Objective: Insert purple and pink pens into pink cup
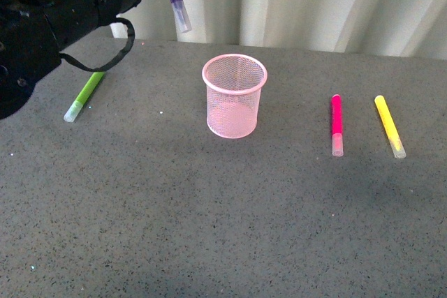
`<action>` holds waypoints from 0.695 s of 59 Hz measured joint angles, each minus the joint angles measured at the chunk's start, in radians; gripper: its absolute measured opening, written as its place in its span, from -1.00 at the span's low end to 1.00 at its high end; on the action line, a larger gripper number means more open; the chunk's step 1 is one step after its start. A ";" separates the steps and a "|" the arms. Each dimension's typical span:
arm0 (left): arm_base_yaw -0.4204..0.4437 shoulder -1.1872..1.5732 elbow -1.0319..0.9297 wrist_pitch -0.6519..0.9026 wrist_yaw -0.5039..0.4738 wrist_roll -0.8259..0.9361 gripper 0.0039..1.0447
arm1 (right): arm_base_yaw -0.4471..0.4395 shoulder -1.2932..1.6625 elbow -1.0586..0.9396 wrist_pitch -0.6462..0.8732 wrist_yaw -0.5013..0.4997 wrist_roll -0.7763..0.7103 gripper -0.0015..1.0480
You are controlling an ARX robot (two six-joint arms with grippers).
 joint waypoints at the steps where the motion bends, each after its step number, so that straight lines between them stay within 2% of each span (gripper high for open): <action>1: -0.002 0.005 0.000 0.006 -0.003 -0.005 -0.76 | 0.000 0.000 0.000 0.000 0.000 0.000 0.87; 28: -0.122 0.076 -0.015 0.132 -0.074 -0.089 -0.76 | 0.000 0.000 0.000 0.000 0.000 0.000 0.87; 41: -0.129 0.147 -0.019 0.159 -0.079 -0.083 -0.76 | 0.000 0.000 0.000 0.000 0.000 0.000 0.87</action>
